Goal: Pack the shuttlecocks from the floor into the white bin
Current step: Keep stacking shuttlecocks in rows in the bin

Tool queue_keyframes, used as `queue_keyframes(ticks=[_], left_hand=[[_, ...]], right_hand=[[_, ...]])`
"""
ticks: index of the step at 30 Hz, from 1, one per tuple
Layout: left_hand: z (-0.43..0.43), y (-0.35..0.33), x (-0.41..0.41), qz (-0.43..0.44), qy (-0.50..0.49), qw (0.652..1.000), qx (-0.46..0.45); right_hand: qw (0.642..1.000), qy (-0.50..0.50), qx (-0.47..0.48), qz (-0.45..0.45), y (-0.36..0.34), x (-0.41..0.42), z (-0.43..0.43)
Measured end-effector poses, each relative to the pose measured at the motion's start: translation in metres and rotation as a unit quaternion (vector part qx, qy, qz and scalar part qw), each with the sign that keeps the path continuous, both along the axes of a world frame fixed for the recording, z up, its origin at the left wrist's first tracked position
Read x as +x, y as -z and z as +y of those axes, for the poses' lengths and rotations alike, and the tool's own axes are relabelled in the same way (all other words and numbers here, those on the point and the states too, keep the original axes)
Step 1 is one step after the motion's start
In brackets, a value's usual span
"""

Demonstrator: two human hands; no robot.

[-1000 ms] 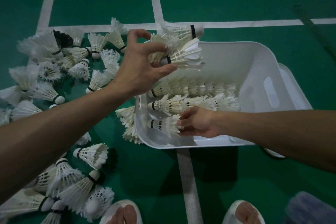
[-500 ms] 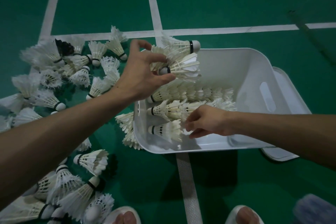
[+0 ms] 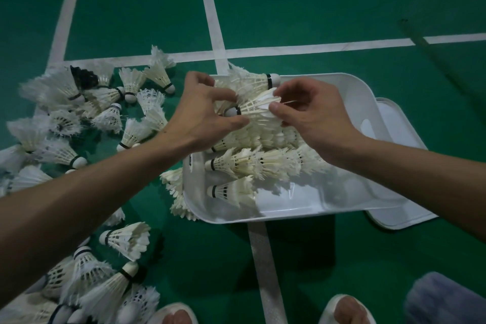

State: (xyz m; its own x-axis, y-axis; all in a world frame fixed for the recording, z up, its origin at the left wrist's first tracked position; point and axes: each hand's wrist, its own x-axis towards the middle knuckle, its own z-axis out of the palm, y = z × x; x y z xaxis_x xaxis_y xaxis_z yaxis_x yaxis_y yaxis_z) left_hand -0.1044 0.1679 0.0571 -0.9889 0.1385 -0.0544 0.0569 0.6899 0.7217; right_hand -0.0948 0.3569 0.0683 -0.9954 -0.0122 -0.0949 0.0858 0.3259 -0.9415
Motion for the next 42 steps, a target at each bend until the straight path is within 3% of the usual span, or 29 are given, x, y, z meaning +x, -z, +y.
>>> queue_keyframes(ticks=[6,11,15,20,25,42], left_hand=[[-0.002,0.002,-0.007,-0.069,0.014,0.993,0.09],[-0.002,0.003,-0.012,-0.048,-0.022,0.99,0.131],[-0.008,-0.003,-0.016,-0.005,-0.052,0.995,0.086],[-0.012,0.004,-0.011,0.039,-0.03,0.999,-0.001],[-0.01,0.005,-0.008,0.063,-0.014,0.998,-0.029],[-0.009,0.006,-0.009,0.079,0.018,0.996,-0.041]], right_hand=[[0.999,-0.017,-0.038,-0.023,-0.001,-0.002,0.001],[0.998,-0.06,-0.015,-0.016,-0.002,0.003,0.002],[0.992,-0.093,0.044,-0.073,0.003,0.007,0.019],[0.955,-0.136,0.166,-0.204,0.037,0.024,0.038],[0.932,-0.143,0.209,-0.258,0.064,0.034,0.042],[0.928,-0.127,0.101,-0.336,0.094,0.028,0.009]])
